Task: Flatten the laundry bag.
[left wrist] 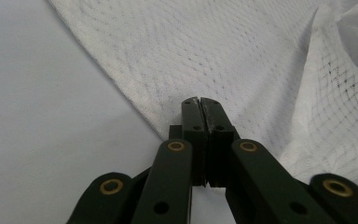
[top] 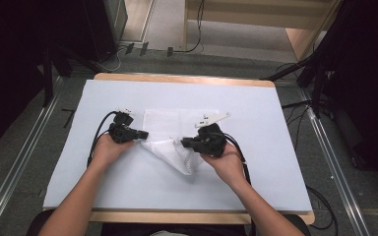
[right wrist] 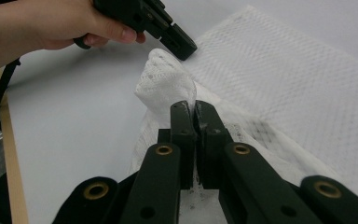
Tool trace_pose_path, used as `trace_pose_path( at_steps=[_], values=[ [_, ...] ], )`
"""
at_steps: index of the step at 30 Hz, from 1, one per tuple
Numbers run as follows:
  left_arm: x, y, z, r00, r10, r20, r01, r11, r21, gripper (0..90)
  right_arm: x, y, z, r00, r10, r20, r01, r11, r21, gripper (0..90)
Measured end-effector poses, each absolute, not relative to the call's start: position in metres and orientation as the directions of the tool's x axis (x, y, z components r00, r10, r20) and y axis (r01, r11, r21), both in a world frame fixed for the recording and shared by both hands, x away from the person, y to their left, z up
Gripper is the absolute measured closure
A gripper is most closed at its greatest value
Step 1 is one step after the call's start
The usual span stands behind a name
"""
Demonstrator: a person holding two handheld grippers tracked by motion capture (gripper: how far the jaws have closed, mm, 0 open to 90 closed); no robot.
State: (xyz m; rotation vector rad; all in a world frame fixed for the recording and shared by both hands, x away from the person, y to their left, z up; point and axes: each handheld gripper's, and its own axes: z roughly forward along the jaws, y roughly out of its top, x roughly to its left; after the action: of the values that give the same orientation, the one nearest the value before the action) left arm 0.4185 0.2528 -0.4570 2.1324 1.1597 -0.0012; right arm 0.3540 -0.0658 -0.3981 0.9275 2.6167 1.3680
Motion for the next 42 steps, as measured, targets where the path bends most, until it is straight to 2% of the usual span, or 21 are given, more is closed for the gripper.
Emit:
trace_pose_path(
  at_steps=[18, 29, 35, 42],
  values=[
    [0.423, 0.255, -0.456, 0.614, 0.719, -0.326, 0.738, -0.377, 0.560, 89.3, 0.325, -0.125, -0.402, -0.766, 0.594, 0.246, 0.531, 0.368, 0.763, 88.7],
    [0.426, 0.255, -0.456, 0.613, 0.715, -0.337, 0.744, -0.377, 0.552, 89.0, 0.309, -0.157, -0.399, -0.752, 0.624, 0.212, 0.516, 0.358, 0.778, 79.2],
    [0.427, 0.256, -0.457, 0.608, 0.715, -0.345, 0.747, -0.367, 0.554, 88.2, 0.316, -0.175, -0.402, -0.709, 0.668, 0.223, 0.543, 0.316, 0.778, 78.4],
    [0.428, 0.256, -0.457, 0.607, 0.716, -0.346, 0.747, -0.364, 0.556, 87.7, 0.332, -0.160, -0.413, -0.713, 0.664, 0.225, 0.554, 0.337, 0.761, 76.6]
  ],
)
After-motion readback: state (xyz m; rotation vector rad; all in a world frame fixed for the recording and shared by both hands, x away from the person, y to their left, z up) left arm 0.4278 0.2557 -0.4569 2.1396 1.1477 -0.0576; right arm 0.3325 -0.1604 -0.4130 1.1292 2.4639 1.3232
